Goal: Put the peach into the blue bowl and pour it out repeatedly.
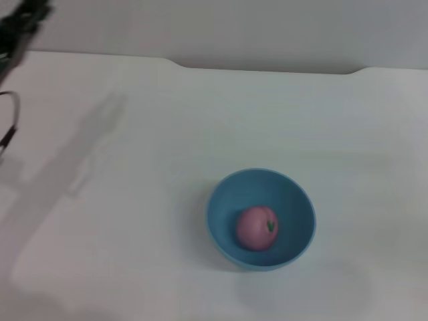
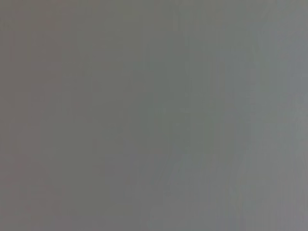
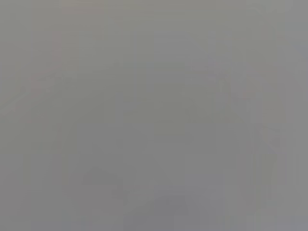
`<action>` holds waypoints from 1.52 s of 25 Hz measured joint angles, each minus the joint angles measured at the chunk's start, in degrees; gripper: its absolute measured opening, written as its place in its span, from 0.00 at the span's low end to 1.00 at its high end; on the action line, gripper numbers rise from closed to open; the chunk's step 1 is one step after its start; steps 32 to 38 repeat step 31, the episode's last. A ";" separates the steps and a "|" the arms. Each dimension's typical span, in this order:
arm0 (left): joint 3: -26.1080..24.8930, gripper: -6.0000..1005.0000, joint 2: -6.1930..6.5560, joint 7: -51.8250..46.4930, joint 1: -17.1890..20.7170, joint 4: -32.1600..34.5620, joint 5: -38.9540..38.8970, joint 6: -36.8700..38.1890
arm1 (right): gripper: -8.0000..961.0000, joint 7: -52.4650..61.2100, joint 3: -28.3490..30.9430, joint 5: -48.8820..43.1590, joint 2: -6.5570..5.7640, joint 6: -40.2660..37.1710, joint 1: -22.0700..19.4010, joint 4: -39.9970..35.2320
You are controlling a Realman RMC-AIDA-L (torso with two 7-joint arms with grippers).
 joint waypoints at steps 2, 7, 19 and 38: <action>-2.43 0.46 -0.11 14.53 1.05 -4.65 -4.44 3.58 | 0.43 -5.90 0.17 2.80 0.07 0.00 -0.40 1.88; -4.69 0.46 -0.30 52.96 1.27 -12.89 -6.72 9.06 | 0.43 -28.32 0.21 8.28 0.33 0.11 0.03 8.41; -4.45 0.46 -0.49 93.32 -0.52 -23.05 -5.89 -1.75 | 0.43 -59.23 2.49 8.45 0.79 2.83 2.96 20.47; -5.26 0.46 -0.53 93.08 -0.73 -26.51 -6.09 -5.21 | 0.43 -58.40 2.58 8.71 0.91 3.85 4.35 21.47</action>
